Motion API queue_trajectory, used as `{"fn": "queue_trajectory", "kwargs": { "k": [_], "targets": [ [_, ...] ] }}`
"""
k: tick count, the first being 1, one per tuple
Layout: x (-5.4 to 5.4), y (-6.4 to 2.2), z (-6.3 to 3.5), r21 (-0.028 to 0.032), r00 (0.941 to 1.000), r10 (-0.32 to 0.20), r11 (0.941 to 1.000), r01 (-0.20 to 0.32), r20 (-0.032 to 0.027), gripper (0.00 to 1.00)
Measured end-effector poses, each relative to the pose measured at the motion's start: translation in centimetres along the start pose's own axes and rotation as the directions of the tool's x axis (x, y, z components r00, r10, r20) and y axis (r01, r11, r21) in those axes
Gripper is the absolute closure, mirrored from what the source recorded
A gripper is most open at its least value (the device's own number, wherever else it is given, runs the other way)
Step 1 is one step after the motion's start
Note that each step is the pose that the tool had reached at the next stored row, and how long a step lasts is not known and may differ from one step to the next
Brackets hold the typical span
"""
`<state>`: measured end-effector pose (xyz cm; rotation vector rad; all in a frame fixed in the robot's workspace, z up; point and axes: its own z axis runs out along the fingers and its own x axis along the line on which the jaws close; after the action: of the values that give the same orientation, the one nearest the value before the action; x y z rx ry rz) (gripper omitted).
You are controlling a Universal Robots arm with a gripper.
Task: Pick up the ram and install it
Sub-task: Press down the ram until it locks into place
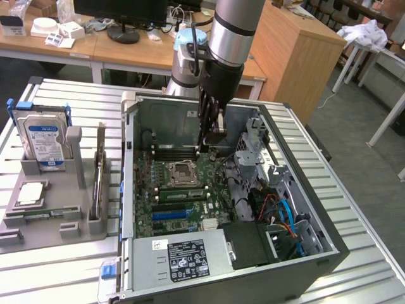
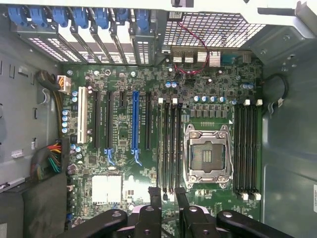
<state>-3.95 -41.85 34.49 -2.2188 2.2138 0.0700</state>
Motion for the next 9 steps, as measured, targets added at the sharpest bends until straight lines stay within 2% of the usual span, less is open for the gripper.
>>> {"fn": "queue_trajectory", "kwargs": {
  "k": [7,9],
  "targets": [
    [0.00,0.00,0.00,0.0000,1.0000,0.000,1.0000,0.000,0.0000,0.76],
    [0.00,0.00,0.00,0.0000,1.0000,0.000,1.0000,0.000,0.0000,0.89]
  ]
}}
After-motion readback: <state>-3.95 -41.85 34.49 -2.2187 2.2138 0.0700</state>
